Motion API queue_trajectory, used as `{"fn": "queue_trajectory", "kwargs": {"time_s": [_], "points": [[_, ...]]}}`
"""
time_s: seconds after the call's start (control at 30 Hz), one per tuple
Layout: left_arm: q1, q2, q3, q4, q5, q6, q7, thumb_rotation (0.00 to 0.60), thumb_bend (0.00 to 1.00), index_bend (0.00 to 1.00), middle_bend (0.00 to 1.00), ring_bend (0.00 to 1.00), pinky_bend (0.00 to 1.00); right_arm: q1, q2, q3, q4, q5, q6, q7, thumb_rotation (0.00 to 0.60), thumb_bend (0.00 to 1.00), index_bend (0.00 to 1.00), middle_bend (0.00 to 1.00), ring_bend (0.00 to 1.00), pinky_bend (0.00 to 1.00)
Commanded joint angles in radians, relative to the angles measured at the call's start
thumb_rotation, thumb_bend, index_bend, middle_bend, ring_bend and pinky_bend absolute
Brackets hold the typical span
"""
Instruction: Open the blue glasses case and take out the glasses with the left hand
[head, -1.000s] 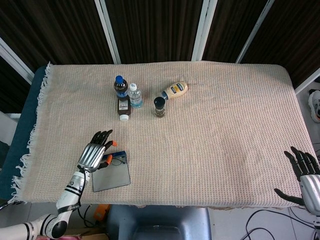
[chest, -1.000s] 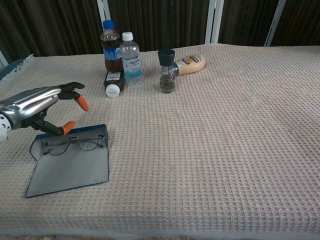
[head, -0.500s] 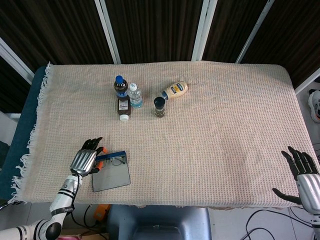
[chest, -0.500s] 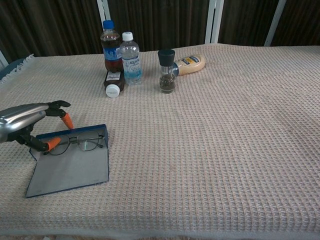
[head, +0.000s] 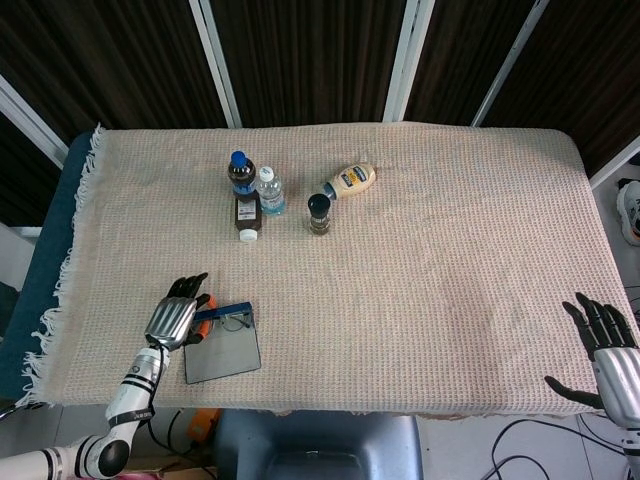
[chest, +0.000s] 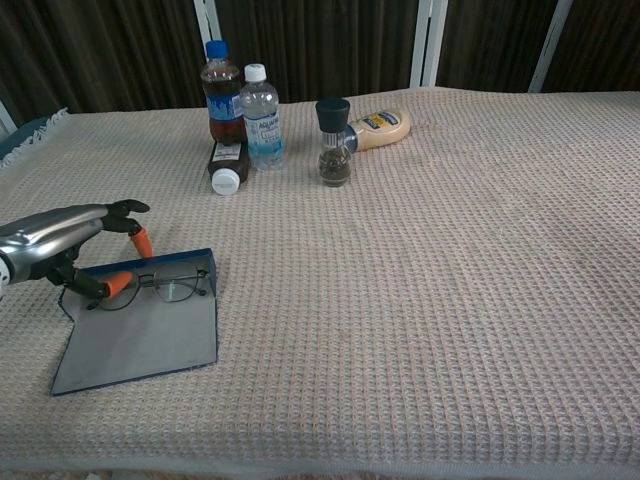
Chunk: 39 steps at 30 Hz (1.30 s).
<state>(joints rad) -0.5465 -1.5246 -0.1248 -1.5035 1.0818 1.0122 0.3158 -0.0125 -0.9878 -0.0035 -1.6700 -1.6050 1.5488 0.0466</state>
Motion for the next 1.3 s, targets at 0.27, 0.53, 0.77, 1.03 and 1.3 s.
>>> {"fn": "queue_trajectory", "kwargs": {"time_s": [0.27,0.53,0.77,1.03,1.3], "points": [[-0.032,-0.013,-0.019,-0.005,-0.031,-0.018,0.026,0.600,0.43,0.37,0.00,0.00,0.00,0.001,0.001,0.001,-0.001,0.002,-0.002,0.000,0.600,0.10,0.00,0.00,0.00,0.00],[-0.042,-0.018,-0.019,-0.010,-0.046,-0.016,0.039,0.600,0.43,0.39,0.00,0.00,0.00,0.001,0.002,0.001,0.000,0.003,-0.002,0.004,0.600,0.10,0.00,0.00,0.00,0.00],[-0.048,-0.021,-0.017,-0.005,-0.062,-0.018,0.045,0.600,0.43,0.40,0.00,0.00,0.00,0.001,0.001,0.001,0.000,0.003,-0.002,0.002,0.600,0.10,0.00,0.00,0.00,0.00],[-0.054,-0.018,-0.014,-0.003,-0.056,-0.021,0.034,0.600,0.43,0.42,0.00,0.00,0.00,0.002,0.001,0.001,-0.001,0.005,-0.003,0.001,0.600,0.10,0.00,0.00,0.00,0.00],[-0.057,-0.022,-0.016,0.004,-0.060,-0.017,0.027,0.600,0.43,0.45,0.00,0.00,0.00,0.002,0.000,0.001,-0.001,0.004,-0.004,-0.001,0.600,0.10,0.00,0.00,0.00,0.00]]}}
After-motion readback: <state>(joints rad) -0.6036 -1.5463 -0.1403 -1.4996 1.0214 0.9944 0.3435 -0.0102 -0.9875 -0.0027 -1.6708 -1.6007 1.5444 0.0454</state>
